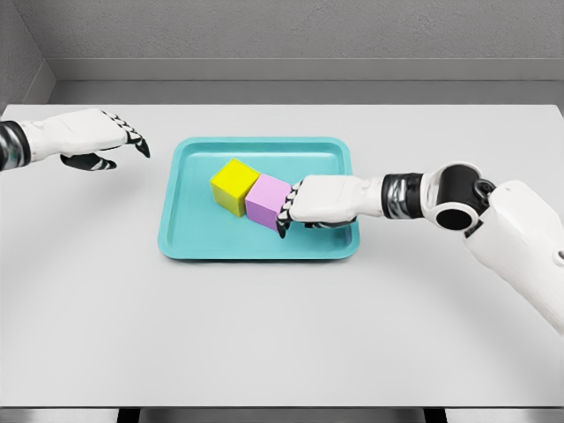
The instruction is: Push two cubes
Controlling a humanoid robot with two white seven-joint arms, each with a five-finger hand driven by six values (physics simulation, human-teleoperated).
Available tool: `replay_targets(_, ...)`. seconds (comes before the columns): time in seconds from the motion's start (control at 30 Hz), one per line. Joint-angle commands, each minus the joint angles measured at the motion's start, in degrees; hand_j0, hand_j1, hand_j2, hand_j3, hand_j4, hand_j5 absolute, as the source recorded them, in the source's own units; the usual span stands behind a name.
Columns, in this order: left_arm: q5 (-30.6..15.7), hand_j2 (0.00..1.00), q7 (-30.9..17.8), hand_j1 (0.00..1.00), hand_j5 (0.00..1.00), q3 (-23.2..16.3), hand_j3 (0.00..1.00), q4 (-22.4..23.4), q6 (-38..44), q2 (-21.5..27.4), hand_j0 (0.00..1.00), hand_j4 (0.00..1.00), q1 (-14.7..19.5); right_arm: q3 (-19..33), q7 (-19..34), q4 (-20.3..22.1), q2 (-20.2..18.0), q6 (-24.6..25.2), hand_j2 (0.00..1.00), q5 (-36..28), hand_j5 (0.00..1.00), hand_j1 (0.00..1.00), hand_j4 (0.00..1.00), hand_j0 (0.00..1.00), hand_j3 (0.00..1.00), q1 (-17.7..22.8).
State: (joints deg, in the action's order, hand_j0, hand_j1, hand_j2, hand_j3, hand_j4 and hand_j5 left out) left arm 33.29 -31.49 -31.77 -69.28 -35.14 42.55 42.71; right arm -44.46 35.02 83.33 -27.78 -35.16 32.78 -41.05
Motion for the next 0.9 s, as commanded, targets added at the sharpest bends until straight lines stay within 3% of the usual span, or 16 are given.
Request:
replay_targets(0.0,-0.33,0.68,0.03,0.68,0.68,0.04,0.68,0.02,0.14,0.08,0.68,0.68,0.0,-0.1,-0.02,2.36,-0.44,0.16,0.58,-0.35,0.58,0.58,0.58,0.58,0.58,0.0)
replay_targets(0.57,-2.62,0.7,0.11,0.7,0.7,0.04,0.7,-0.07,0.14,2.72,0.7,0.7,-0.26,-2.56,-0.02,0.16,0.18,0.16,0.53,-0.17,0.53,0.53,0.53,0.53,0.53,0.26)
replay_targets(0.67,-2.71,0.75,0.11,0.75,0.75,0.57,0.75,-0.07,0.14,2.81,0.75,0.75,-0.44,-2.65,-0.02,0.16,0.27,0.16,0.53,-0.17,0.53,0.53,0.53,0.53,0.53,0.26)
replay_targets(0.7,-3.41,0.84,0.11,0.84,0.84,0.57,0.84,0.02,0.14,2.81,0.84,0.84,-0.53,-2.65,-0.02,0.16,0.27,0.16,0.53,-0.17,0.53,0.53,0.53,0.53,0.53,0.26)
replay_targets(0.77,-3.76,0.9,0.2,0.9,0.9,0.57,0.9,0.02,0.14,2.81,0.9,0.9,-0.88,-2.65,-0.02,0.08,0.44,0.16,0.53,-0.17,0.53,0.53,0.53,0.53,0.53,0.18)
replay_targets(0.87,-3.85,0.9,0.29,0.9,0.9,0.57,0.9,0.02,0.14,2.81,0.9,0.9,-0.88,-2.57,-0.02,-0.28,0.79,0.16,0.53,-0.17,0.53,0.53,0.53,0.53,0.53,-0.09)
